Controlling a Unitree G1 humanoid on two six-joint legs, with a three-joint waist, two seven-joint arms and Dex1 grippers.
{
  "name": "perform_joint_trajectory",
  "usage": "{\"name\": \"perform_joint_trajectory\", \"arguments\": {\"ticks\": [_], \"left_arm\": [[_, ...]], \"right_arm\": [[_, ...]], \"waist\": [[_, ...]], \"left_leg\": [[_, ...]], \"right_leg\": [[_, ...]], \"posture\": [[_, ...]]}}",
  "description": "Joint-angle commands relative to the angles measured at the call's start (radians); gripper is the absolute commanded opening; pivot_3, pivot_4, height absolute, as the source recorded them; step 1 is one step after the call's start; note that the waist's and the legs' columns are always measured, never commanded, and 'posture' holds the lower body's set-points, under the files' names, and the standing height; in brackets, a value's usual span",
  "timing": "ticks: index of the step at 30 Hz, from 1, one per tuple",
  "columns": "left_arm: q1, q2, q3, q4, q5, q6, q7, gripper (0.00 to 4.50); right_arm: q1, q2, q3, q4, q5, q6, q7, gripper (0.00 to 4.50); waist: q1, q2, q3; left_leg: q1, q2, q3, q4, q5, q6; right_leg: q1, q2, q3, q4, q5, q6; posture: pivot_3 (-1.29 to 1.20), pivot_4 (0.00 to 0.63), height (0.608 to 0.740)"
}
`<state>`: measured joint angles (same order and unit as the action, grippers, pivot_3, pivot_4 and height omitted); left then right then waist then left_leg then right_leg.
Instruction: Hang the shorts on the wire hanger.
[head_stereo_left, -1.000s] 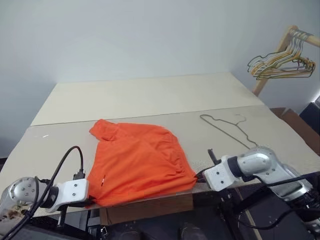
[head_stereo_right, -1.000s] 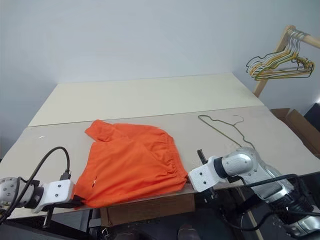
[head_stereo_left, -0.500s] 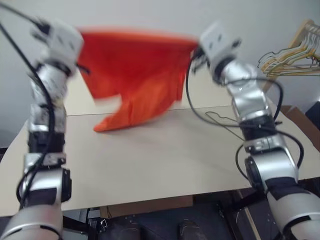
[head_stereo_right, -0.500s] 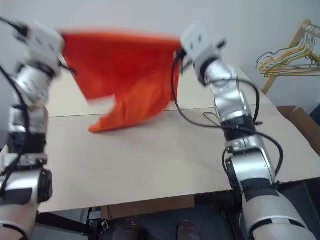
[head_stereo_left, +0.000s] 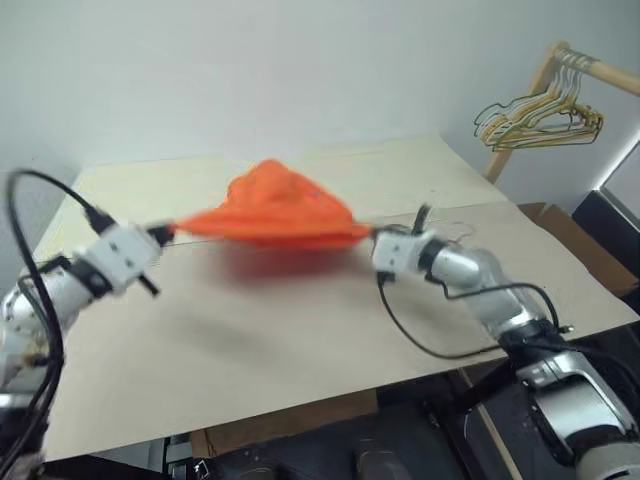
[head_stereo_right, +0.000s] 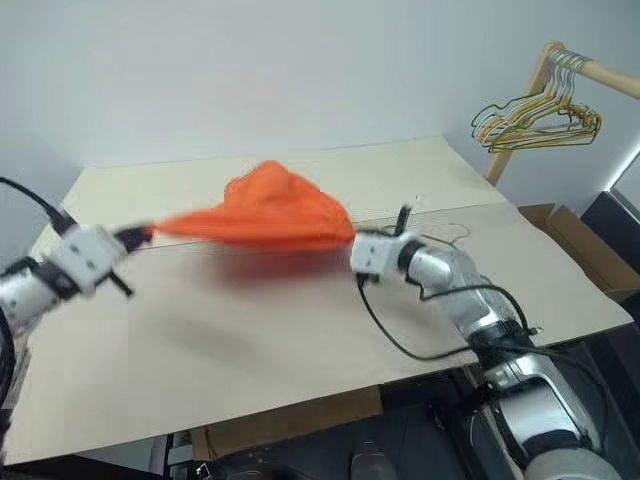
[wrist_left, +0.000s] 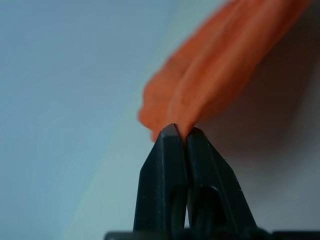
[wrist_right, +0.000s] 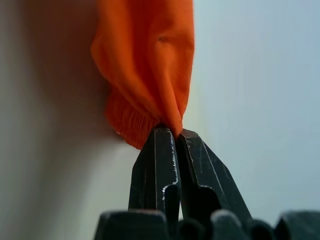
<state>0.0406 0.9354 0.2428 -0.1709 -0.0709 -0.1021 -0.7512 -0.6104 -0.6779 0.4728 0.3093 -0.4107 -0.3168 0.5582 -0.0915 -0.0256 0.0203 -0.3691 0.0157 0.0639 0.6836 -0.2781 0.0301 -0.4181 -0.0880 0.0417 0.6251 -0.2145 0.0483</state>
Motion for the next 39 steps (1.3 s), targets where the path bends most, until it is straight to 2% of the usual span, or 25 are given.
{"name": "perform_joint_trajectory", "arguments": {"ticks": [1,5,9,13,17,21,24,27,31,32,36,39], "left_arm": [[0.134,0.097,0.005,-0.077,0.019,0.011,-0.142,0.04],[0.321,0.18,0.07,-0.198,-0.071,0.101,-0.324,0.04],[0.394,0.201,0.103,-0.239,-0.062,0.134,-0.386,0.04],[0.418,0.188,0.105,-0.286,-0.091,0.174,-0.429,0.04],[0.402,0.173,0.084,-0.305,-0.099,0.209,-0.426,0.04],[0.374,0.166,0.071,-0.303,-0.127,0.225,-0.445,1.0],[0.381,0.181,0.085,-0.297,-0.122,0.225,-0.475,1.96],[0.386,0.191,0.121,-0.297,-0.14,0.226,-0.511,2.81],[0.304,0.127,0.155,-0.327,-0.293,0.25,-0.504,4.16],[0.287,0.113,0.156,-0.335,-0.319,0.257,-0.499,4.47],[0.171,0.033,0.081,-0.374,-0.344,0.272,-0.416,4.47],[0.104,-0.005,0.015,-0.388,-0.333,0.288,-0.368,4.47]], "right_arm": [[0.02,-0.054,0.015,-0.08,0.016,-0.067,0.141,0.0],[0.077,-0.139,-0.002,-0.208,0.146,-0.059,0.368,0.0],[0.107,-0.204,-0.01,-0.283,0.197,-0.064,0.497,0.0],[0.127,-0.227,-0.013,-0.297,0.212,-0.11,0.544,0.0],[0.139,-0.235,-0.018,-0.298,0.204,-0.13,0.56,0.0],[0.144,-0.261,-0.028,-0.289,0.188,-0.151,0.573,1.14],[0.159,-0.304,-0.056,-0.327,0.27,-0.126,0.633,2.2],[0.182,-0.333,-0.13,-0.358,0.419,-0.028,0.681,3.09],[0.131,-0.279,-0.238,-0.272,0.397,0.255,0.542,4.49],[0.118,-0.264,-0.251,-0.255,0.388,0.309,0.515,4.5],[0.009,-0.162,-0.31,-0.078,0.393,0.626,0.386,4.5],[-0.083,-0.093,-0.344,0.077,0.398,0.763,0.302,4.5]], "waist": [[0.009,0.0,0.0],[0.031,-0.001,0.001],[0.056,-0.001,0.001],[0.067,0.0,0.003],[0.077,-0.001,0.003],[0.081,-0.001,0.003],[0.079,-0.001,0.003],[0.079,-0.002,0.004],[0.079,-0.002,0.004],[0.078,-0.002,0.004],[0.078,-0.002,0.004],[0.078,-0.002,0.004]], "left_leg": [[0.002,0.0,0.0,0.0,0.0,0.001],[0.008,0.002,0.001,-0.001,0.001,0.001],[0.008,0.002,0.001,-0.001,0.001,0.001],[0.014,0.002,0.002,-0.002,0.001,0.001],[0.016,0.002,0.003,-0.002,0.001,0.001],[0.016,0.001,0.003,-0.002,0.001,0.001],[0.016,0.001,0.003,-0.002,0.001,0.001],[0.016,0.001,0.003,-0.002,0.001,0.001],[0.016,0.003,0.002,-0.002,0.001,0.001],[0.016,0.003,0.003,-0.002,0.001,0.001],[0.016,0.001,0.003,-0.002,0.001,0.001],[0.015,0.0,0.003,-0.003,0.001,0.001]], "right_leg": [[0.002,0.0,0.0,0.0,-0.001,-0.001],[0.006,0.0,0.0,0.002,-0.004,-0.004],[0.007,-0.001,-0.001,0.002,-0.004,-0.002],[0.012,0.0,-0.001,0.002,-0.008,-0.007],[0.014,-0.001,-0.001,0.002,-0.011,-0.005],[0.013,-0.001,-0.001,0.002,-0.009,-0.008],[0.013,-0.001,-0.001,0.002,-0.009,-0.008],[0.013,-0.001,-0.001,0.002,-0.009,-0.008],[0.013,-0.001,-0.001,0.002,-0.009,-0.009],[0.014,-0.001,-0.001,0.002,-0.009,-0.009],[0.013,-0.001,-0.001,0.002,-0.008,-0.009],[0.013,0.0,-0.001,0.001,-0.005,-0.004]], "posture": [[0.03,0.0,0.74],[0.03,0.0,0.74],[0.03,0.0,0.74],[0.03,0.0,0.74],[0.03,0.0,0.74],[0.02,0.0,0.74],[0.02,0.0,0.74],[0.02,0.0,0.74],[0.02,0.0,0.74],[0.02,0.0,0.74],[0.01,0.0,0.74],[0.01,0.0,0.74]]}}
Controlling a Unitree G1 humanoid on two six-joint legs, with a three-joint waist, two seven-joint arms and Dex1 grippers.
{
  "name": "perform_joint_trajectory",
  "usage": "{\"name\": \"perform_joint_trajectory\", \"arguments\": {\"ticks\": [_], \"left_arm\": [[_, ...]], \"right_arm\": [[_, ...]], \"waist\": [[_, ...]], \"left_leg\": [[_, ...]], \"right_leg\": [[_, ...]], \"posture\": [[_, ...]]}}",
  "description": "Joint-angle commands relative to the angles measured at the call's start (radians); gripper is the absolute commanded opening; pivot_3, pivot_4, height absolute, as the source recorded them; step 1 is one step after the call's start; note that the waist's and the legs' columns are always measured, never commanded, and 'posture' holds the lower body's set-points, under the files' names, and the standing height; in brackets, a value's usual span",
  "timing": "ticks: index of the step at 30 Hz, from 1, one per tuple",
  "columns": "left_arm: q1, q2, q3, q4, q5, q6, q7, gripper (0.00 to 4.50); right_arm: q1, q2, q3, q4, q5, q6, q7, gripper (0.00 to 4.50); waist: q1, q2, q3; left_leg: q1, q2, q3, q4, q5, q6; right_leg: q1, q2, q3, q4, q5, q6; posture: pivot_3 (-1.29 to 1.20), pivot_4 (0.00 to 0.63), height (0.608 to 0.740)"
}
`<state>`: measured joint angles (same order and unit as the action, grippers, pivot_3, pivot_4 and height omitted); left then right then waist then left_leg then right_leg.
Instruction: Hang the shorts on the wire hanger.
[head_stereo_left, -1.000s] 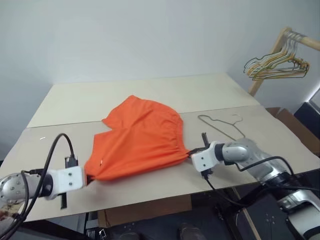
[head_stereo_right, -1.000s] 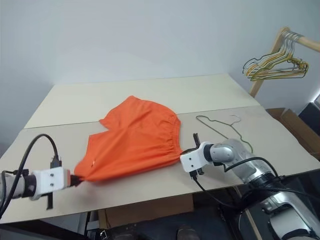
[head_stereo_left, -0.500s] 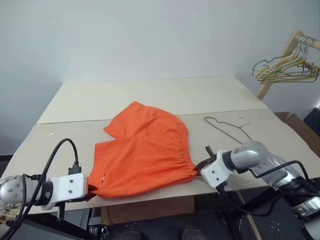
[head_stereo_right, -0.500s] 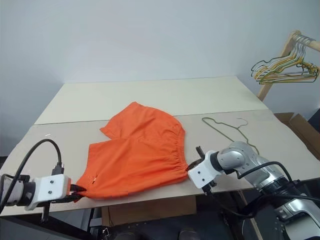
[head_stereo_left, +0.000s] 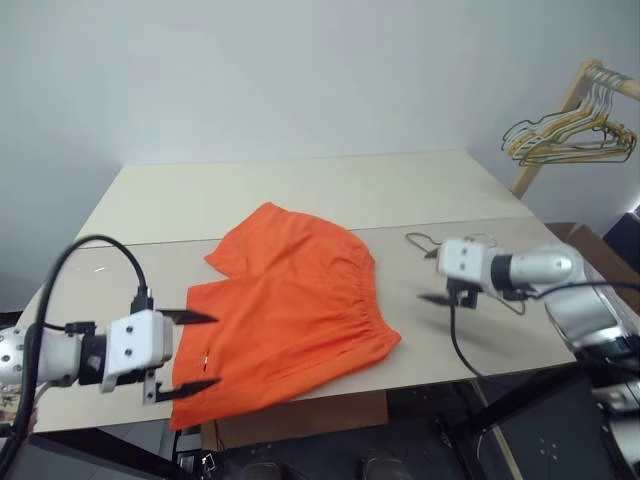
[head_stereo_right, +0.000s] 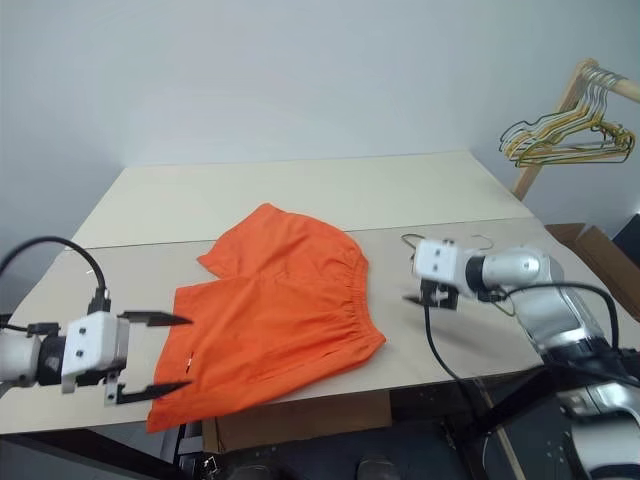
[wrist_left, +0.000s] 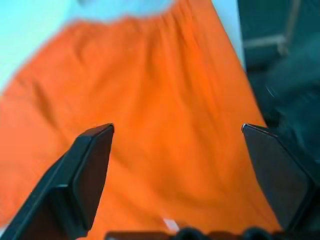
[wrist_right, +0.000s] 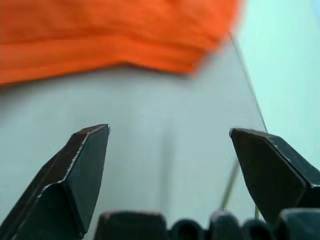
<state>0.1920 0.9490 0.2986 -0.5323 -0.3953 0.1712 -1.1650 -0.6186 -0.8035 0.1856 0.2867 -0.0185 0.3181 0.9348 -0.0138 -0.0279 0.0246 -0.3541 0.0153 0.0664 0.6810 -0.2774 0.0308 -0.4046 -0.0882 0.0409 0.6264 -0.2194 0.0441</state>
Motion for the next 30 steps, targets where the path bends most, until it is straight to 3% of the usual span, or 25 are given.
{"name": "perform_joint_trajectory", "arguments": {"ticks": [1,9,15,23,30], "left_arm": [[-0.065,-0.025,-0.056,-0.028,-0.005,0.024,0.056,4.47],[-0.217,-0.064,-0.176,-0.018,0.026,0.086,0.137,4.47],[-0.249,-0.054,-0.165,-0.062,-0.053,0.154,0.127,4.47],[-0.417,-0.088,-0.225,-0.102,-0.11,0.312,0.209,4.47],[-0.417,-0.083,-0.23,-0.156,-0.129,0.356,0.237,4.47]], "right_arm": [[-0.102,0.05,-0.065,0.144,0.0,0.159,-0.105,4.5],[-0.273,0.116,-0.083,0.515,-0.009,0.199,-0.199,4.5],[-0.312,0.109,-0.07,0.549,-0.016,0.21,-0.155,4.5],[-0.399,0.117,-0.055,0.668,-0.032,0.26,-0.095,4.5],[-0.487,0.151,-0.055,0.821,-0.047,0.246,-0.076,4.5]], "waist": [[-0.001,0.0,0.0],[-0.009,0.001,0.001],[-0.031,0.002,0.001],[-0.031,0.002,0.002],[-0.03,0.004,0.012]], "left_leg": [[0.0,0.0,0.0,0.0,0.0,0.0],[-0.001,-0.001,0.0,0.0,0.0,0.0],[-0.002,-0.001,-0.002,-0.001,0.0,0.0],[-0.001,-0.001,-0.004,-0.001,0.0,0.0],[-0.002,-0.001,-0.004,-0.001,0.0,0.0]], "right_leg": [[0.0,0.0,0.0,0.0,0.0,0.0],[0.0,0.001,0.001,-0.001,0.0,0.001],[0.0,0.001,0.001,-0.001,0.0,0.001],[0.001,0.002,0.001,-0.001,0.0,0.002],[0.0,0.002,0.002,-0.002,0.0,0.002]], "posture": [[0.01,0.0,0.74],[0.01,0.0,0.74],[0.01,0.0,0.74],[0.06,0.013,0.74],[0.08,0.024,0.74]]}}
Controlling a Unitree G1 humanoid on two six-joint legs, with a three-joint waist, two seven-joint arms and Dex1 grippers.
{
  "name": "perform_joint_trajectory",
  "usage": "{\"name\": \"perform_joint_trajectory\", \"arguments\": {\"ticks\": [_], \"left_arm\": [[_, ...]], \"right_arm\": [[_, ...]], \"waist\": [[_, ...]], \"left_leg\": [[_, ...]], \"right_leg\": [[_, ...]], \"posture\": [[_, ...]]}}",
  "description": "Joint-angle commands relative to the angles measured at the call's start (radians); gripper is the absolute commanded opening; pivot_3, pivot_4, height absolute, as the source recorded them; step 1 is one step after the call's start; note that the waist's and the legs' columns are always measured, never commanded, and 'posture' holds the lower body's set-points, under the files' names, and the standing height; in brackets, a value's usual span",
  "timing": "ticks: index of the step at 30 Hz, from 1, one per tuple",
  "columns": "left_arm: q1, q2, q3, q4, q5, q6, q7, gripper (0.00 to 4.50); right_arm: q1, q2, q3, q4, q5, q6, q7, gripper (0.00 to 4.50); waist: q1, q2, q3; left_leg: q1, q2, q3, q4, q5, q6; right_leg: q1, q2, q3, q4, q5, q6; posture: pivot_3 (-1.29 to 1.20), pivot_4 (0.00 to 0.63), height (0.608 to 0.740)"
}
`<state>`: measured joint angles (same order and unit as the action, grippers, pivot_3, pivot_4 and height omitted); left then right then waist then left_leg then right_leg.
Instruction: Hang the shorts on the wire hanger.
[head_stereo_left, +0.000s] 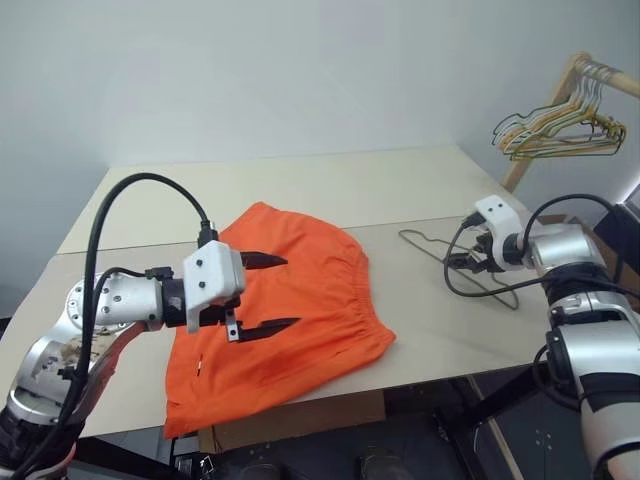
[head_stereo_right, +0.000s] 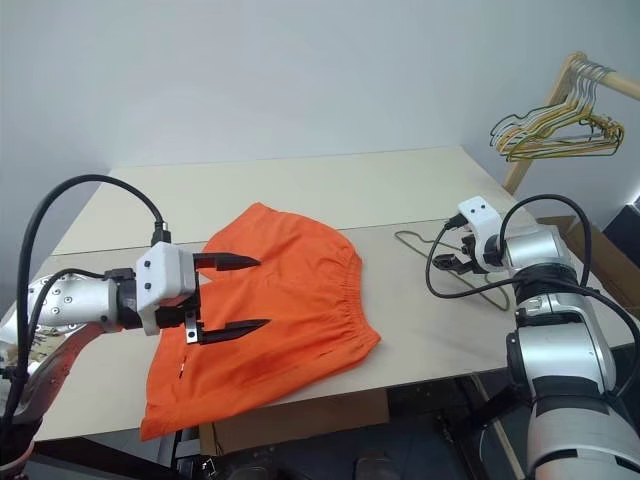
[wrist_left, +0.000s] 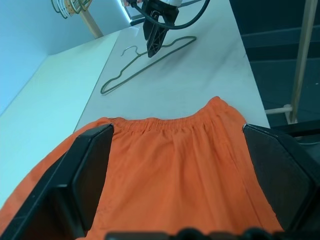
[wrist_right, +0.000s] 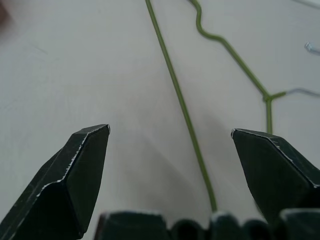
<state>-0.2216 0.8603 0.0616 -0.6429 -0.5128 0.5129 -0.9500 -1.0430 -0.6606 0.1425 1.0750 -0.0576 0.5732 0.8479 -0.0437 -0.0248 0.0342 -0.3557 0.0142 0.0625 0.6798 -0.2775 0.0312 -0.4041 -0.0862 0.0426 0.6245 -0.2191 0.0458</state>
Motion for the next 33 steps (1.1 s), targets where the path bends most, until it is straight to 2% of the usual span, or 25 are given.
{"name": "perform_joint_trajectory", "arguments": {"ticks": [1,6,21,29,33], "left_arm": [[0.003,0.005,0.008,-0.053,-0.012,0.017,0.025,4.47],[0.048,0.008,0.022,-0.086,0.005,0.021,0.053,4.47],[0.187,0.025,0.072,-0.19,0.028,0.033,0.136,4.47],[0.247,0.041,0.1,-0.231,0.024,0.042,0.144,4.47],[0.266,0.052,0.115,-0.246,0.022,0.049,0.151,4.47]], "right_arm": [[-0.071,0.013,-0.011,0.049,-0.01,-0.013,0.013,4.5],[-0.092,0.037,0.013,0.11,-0.054,-0.052,-0.011,4.5],[-0.122,0.066,-0.144,0.242,-0.006,-0.045,-0.246,4.5],[-0.105,0.064,-0.206,0.26,0.017,-0.013,-0.276,4.5],[-0.099,0.07,-0.186,0.255,-0.016,-0.047,-0.264,4.5]], "waist": [[0.0,0.001,0.004],[0.008,0.003,0.007],[0.055,0.003,0.008],[0.057,0.003,0.01],[0.057,0.003,0.012]], "left_leg": [[0.0,0.0,0.0,0.0,0.0,0.0],[0.0,0.0,-0.001,0.0,0.0,0.0],[-0.001,0.0,-0.001,0.0,0.0,0.0],[-0.001,0.0,-0.001,0.0,0.0,0.0],[-0.001,0.0,-0.001,-0.001,0.0,0.0]], "right_leg": [[0.0,0.0,0.0,0.0,0.0,0.0],[0.0,0.0,0.0,0.0,0.0,0.0],[-0.001,0.0,0.0,0.0,0.0,0.0],[-0.001,0.0,-0.001,0.0,0.0,0.0],[-0.001,0.0,-0.001,0.0,0.0,0.0]], "posture": [[0.08,0.024,0.74],[0.11,0.016,0.74],[0.18,0.002,0.74],[0.2,0.027,0.74],[0.21,0.032,0.74]]}}
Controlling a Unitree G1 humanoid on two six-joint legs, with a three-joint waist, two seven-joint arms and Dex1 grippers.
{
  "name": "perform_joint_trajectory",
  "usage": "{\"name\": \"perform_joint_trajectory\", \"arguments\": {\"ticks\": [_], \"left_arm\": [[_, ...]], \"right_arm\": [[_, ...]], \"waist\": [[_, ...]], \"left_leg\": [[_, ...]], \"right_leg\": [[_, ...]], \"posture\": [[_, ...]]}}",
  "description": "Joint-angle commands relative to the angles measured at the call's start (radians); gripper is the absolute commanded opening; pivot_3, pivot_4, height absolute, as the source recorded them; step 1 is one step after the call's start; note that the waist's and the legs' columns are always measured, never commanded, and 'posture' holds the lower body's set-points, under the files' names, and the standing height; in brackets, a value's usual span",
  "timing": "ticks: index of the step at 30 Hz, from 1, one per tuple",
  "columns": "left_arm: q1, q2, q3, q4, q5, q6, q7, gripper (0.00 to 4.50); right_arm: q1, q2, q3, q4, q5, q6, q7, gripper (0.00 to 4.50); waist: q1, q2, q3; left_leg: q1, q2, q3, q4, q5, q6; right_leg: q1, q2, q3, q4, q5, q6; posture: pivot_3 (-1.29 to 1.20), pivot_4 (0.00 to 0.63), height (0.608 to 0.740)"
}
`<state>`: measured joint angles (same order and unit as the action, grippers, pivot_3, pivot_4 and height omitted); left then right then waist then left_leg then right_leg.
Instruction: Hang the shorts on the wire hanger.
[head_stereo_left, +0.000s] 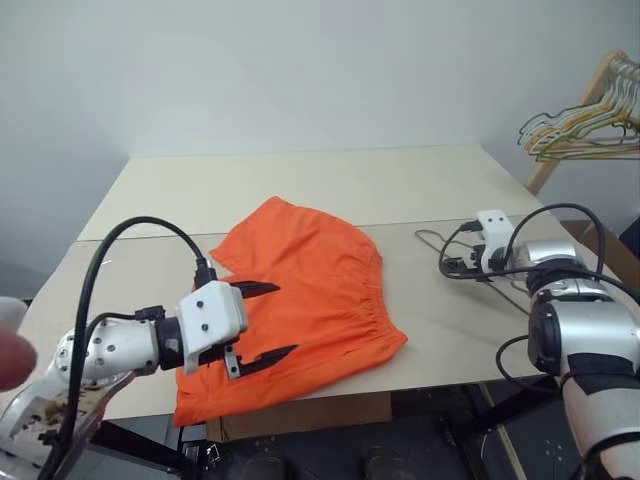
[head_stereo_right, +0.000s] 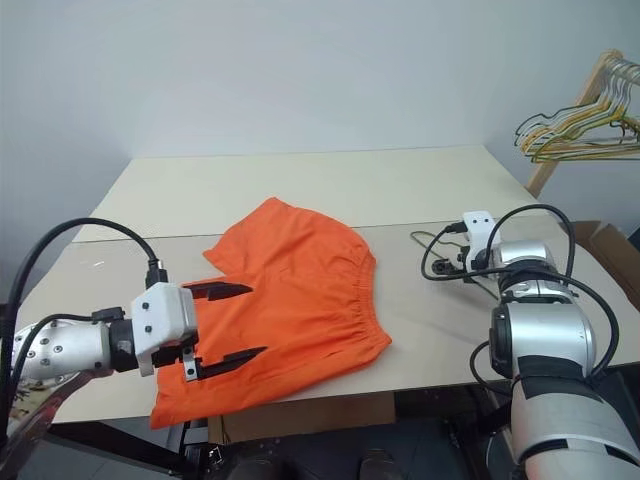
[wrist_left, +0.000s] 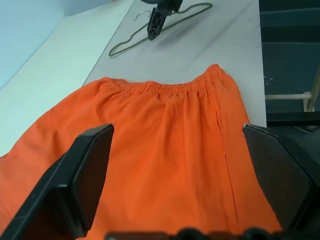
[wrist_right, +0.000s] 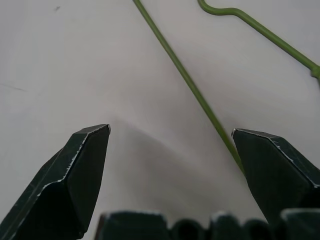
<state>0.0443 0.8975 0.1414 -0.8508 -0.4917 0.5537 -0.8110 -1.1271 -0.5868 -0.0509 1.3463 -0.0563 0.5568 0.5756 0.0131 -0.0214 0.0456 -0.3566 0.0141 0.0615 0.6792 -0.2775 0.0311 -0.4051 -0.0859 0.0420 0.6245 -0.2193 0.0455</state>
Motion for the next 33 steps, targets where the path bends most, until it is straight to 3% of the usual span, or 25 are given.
{"name": "perform_joint_trajectory", "arguments": {"ticks": [1,6,10,15,22,28,33], "left_arm": [[0.001,0.017,0.039,-0.044,-0.002,0.013,0.016,4.47],[0.03,0.034,0.141,-0.1,-0.094,0.071,0.003,4.47],[0.067,0.07,0.228,-0.109,-0.15,0.111,-0.022,4.47],[0.003,0.105,0.17,-0.06,-0.182,0.105,-0.059,4.47],[-0.1,0.09,0.055,-0.021,-0.184,0.087,-0.062,4.47],[-0.041,0.11,0.083,-0.029,-0.166,0.079,-0.084,4.47],[0.015,0.117,0.085,-0.05,-0.116,0.058,-0.077,4.47]], "right_arm": [[-0.018,0.001,0.021,-0.021,-0.028,-0.038,0.024,4.5],[-0.042,0.007,0.108,-0.073,-0.093,-0.051,0.128,4.5],[-0.04,-0.016,0.146,-0.216,-0.104,0.031,0.196,4.5],[-0.001,-0.08,0.134,-0.385,-0.089,0.162,0.204,4.5],[0.0,-0.122,0.089,-0.354,-0.038,0.225,0.215,4.5],[-0.049,-0.104,0.032,-0.222,0.013,0.247,0.201,4.5],[-0.008,-0.081,0.16,-0.243,-0.063,0.165,0.302,4.5]], "waist": [[0.0,0.0,0.002],[-0.002,-0.001,0.021],[-0.002,0.0,0.071],[0.005,0.001,0.115],[-0.005,0.001,0.127],[-0.009,0.0,0.131],[-0.006,-0.001,0.132]], "left_leg": [[0.0,0.0,0.0,0.0,0.0,0.0],[0.001,0.0,0.0,0.0,0.0,0.0],[0.002,0.001,-0.001,0.001,0.001,0.0],[-0.008,0.001,-0.003,0.001,0.002,0.0],[-0.038,0.0,-0.004,0.0,0.003,-0.003],[-0.041,0.0,-0.003,0.001,0.0,0.001],[-0.039,-0.001,-0.003,0.002,0.0,0.0]], "right_leg": [[0.0,0.0,0.0,0.0,0.0,0.0],[0.0,0.0,0.0,0.0,0.0,0.0],[0.0,0.0,0.001,0.001,-0.001,-0.004],[-0.009,0.001,-0.001,0.001,0.001,-0.002],[-0.036,-0.002,-0.005,0.002,0.002,-0.002],[-0.036,-0.004,-0.005,-0.002,0.003,0.0],[-0.033,-0.003,-0.007,-0.004,0.004,0.0]], "posture": [[0.21,0.035,0.74],[0.2,0.09,0.74],[0.18,0.156,0.74],[0.13,0.216,0.74],[0.11,0.208,0.74],[0.13,0.195,0.74],[0.15,0.182,0.74]]}}
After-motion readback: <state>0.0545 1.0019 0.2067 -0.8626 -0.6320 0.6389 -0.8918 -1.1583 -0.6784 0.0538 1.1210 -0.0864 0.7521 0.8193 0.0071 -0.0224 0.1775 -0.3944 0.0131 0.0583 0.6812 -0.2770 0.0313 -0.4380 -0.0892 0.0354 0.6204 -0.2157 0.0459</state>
